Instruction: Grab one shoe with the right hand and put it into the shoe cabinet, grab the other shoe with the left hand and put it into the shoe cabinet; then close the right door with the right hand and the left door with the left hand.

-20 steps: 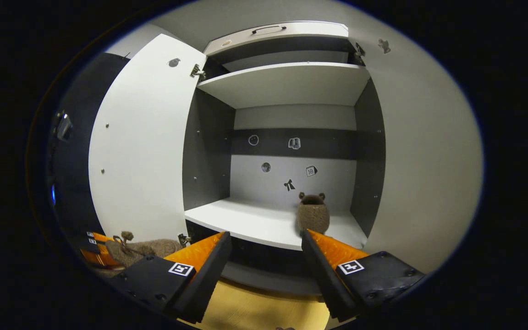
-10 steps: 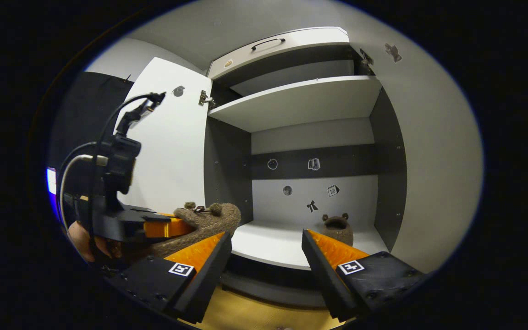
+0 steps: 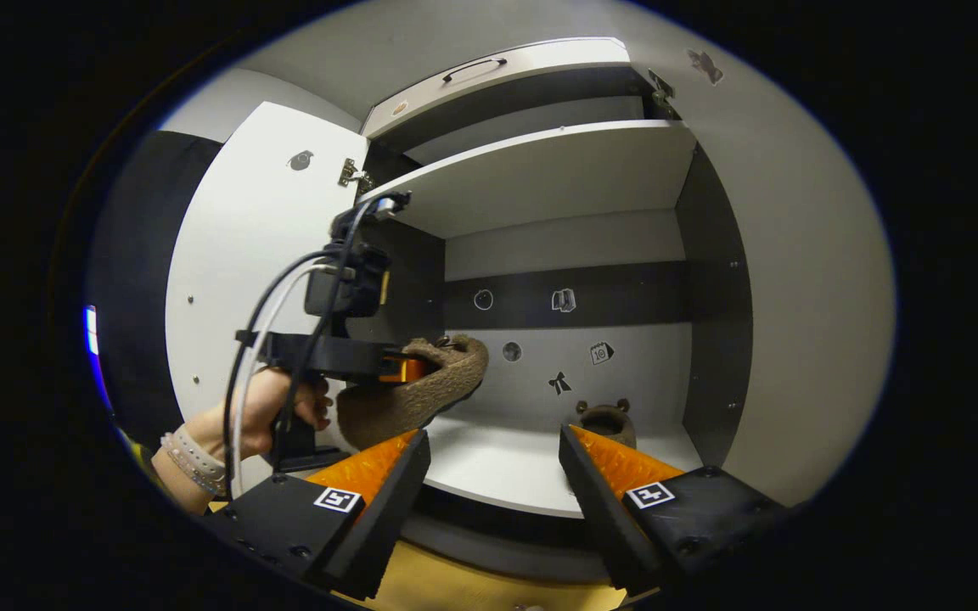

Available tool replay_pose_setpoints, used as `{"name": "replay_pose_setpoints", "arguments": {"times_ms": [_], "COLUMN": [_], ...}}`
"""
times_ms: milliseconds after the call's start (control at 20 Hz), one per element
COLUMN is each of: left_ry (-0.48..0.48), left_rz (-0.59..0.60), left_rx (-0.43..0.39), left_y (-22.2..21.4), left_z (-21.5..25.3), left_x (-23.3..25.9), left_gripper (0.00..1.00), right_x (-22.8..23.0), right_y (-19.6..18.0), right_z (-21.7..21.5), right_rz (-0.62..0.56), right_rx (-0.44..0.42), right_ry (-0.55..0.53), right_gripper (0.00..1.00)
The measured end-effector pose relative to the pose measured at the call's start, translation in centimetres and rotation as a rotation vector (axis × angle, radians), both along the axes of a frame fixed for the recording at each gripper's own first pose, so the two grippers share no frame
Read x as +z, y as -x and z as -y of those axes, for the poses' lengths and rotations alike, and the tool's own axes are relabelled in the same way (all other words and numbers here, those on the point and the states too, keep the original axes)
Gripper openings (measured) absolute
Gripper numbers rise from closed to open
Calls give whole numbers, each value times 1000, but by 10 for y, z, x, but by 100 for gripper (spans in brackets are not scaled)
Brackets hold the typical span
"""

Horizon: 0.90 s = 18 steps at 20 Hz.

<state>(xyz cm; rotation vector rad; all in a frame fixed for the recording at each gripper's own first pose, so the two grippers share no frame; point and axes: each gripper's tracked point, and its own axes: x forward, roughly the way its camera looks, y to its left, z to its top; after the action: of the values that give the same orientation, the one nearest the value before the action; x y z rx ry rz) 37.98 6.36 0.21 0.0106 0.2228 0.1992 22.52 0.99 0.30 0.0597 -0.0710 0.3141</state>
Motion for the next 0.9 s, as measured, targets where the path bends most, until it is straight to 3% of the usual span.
{"name": "replay_pose_setpoints", "arguments": {"times_ms": [350, 650, 900], "left_ry": [14, 60, 44], "left_rz": [-122, -216, -295], "left_rx": [-40, -75, -48], "left_y": [-74, -88, -91], "left_z": [3, 15, 6], "left_x": [-50, -88, -115], "left_gripper": [5, 5, 5], "right_x": [-12, -19, -16], "right_y": [-9, -11, -5], "right_z": [-2, 5, 4], "right_rz": [-34, -74, -73], "right_rx": [12, 15, 39], "right_ry": [15, -2, -25], "right_gripper": [98, 98, 98]}}
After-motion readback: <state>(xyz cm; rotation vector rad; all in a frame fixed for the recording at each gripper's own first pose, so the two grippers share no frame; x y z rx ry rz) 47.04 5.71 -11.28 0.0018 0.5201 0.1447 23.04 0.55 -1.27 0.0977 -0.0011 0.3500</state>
